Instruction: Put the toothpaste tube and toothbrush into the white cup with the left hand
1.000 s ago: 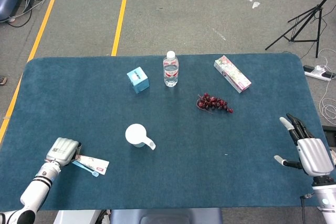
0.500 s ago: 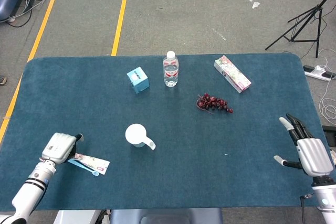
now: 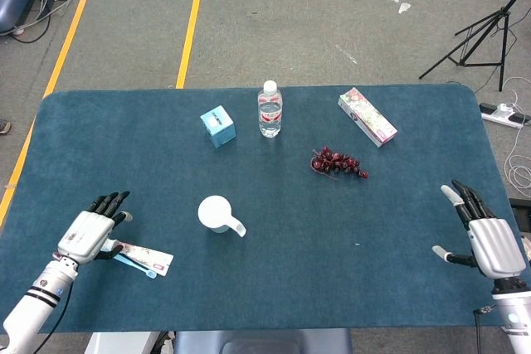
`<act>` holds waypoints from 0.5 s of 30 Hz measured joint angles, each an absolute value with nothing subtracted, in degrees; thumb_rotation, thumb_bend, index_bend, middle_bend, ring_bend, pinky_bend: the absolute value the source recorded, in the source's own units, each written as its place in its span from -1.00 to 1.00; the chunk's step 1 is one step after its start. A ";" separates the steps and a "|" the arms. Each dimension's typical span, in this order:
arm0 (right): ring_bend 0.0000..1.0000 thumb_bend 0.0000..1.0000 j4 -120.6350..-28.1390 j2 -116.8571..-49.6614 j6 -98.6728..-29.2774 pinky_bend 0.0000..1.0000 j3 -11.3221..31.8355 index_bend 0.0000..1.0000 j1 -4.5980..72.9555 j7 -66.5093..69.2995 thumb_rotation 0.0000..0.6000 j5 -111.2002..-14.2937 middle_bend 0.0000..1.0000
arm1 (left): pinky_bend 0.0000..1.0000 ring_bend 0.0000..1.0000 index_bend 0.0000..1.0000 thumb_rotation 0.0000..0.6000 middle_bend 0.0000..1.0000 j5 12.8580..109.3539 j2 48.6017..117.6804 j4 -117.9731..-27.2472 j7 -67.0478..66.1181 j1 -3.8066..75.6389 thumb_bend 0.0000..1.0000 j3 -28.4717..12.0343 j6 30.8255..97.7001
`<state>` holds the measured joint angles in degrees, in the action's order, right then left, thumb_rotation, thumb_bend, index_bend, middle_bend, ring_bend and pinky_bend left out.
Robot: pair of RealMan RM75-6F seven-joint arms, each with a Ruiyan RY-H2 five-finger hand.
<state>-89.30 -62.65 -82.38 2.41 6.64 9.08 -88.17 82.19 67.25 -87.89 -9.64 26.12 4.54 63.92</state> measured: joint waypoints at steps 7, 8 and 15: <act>-0.92 -0.93 -89.24 -62.55 -82.30 -0.35 2.45 -0.95 6.66 9.38 1.00 -88.09 -0.93 | -0.88 -1.00 -0.38 1.00 -1.00 83.62 67.07 -87.03 -8.99 26.46 -0.55 5.42 61.31; -0.92 -0.93 -89.24 -62.56 -82.29 -0.35 2.44 -0.95 6.67 9.36 1.00 -88.10 -0.93 | -0.88 -1.00 -0.38 1.00 -1.00 83.63 67.03 -86.98 -9.03 26.47 -0.55 5.49 60.99; -0.92 -0.94 -89.27 -62.58 -82.20 -0.35 2.46 -0.93 6.69 9.25 1.00 -88.00 -0.93 | -0.88 -1.00 -0.38 1.00 -1.00 82.98 67.53 -85.88 -10.18 26.38 -0.55 5.63 59.08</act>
